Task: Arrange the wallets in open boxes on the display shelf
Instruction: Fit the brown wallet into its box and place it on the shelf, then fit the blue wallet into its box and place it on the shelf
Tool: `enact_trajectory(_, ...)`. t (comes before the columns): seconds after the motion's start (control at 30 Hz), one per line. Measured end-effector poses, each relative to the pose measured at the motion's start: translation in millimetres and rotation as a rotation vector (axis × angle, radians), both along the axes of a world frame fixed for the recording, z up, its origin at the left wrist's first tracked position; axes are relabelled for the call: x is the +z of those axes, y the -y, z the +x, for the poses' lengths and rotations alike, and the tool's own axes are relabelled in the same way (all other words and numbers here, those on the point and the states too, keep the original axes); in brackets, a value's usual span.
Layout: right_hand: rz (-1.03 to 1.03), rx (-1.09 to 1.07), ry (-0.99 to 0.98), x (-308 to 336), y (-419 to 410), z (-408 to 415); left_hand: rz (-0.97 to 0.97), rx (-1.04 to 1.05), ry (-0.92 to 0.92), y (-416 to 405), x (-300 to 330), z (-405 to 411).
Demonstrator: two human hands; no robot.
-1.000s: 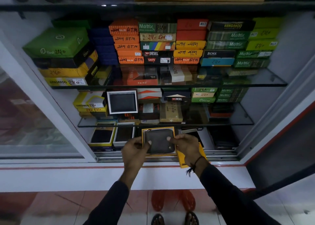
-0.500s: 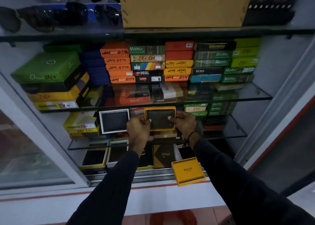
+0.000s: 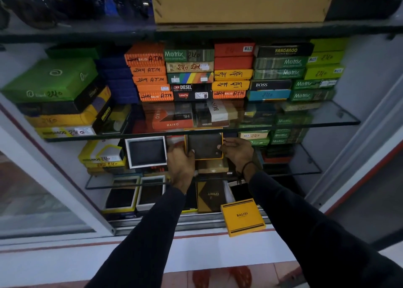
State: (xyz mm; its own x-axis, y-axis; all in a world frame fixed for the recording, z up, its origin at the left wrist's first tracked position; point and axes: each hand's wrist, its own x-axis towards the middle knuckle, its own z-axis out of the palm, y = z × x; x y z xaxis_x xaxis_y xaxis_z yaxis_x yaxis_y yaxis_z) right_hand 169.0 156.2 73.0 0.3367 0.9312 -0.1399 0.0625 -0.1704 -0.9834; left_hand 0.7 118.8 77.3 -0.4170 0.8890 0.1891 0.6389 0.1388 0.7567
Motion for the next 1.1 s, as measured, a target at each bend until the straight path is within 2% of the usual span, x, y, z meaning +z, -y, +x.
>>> enact_trajectory(0.1,0.031,-0.070,0.070,-9,17,9,0.168,-0.006,0.018,20,-16,5)
enact_trajectory(0.2,0.172,-0.135,0.113,-22,58,26,0.404,-0.074,0.067,57,-41,26)
enact_trajectory(0.23,0.220,-0.156,0.192,-28,73,32,0.436,-0.127,0.043,70,-50,34)
enact_trajectory(0.3,0.215,-0.173,0.384,-50,104,53,0.381,-0.307,-0.063,95,-72,55)
enact_trajectory(0.37,0.146,-0.171,0.471,-71,130,76,0.203,-0.517,-0.189,110,-93,73)
enact_trajectory(0.43,0.006,-0.142,0.533,-95,147,97,-0.018,-0.699,-0.322,114,-113,92)
enact_trajectory(0.5,-0.213,-0.063,0.601,-117,160,114,-0.160,-0.769,-0.462,111,-125,109)
enact_trajectory(0.57,-0.435,0.021,0.548,-128,167,124,-0.252,-0.794,-0.555,107,-130,125)
enact_trajectory(0.67,-0.591,0.051,0.192,-132,177,131,-0.330,-0.840,-0.641,97,-132,149)
enact_trajectory(0.77,-0.619,0.076,-0.041,-137,178,135,-0.419,-0.838,-0.682,89,-132,165)
enact_trajectory(0.93,-0.620,0.163,-0.187,-141,182,138,-0.463,-0.864,-0.735,79,-134,170)
enact_trajectory(1.1,-0.598,0.135,-0.284,-148,179,137,-0.415,-0.986,-0.623,75,-129,157)
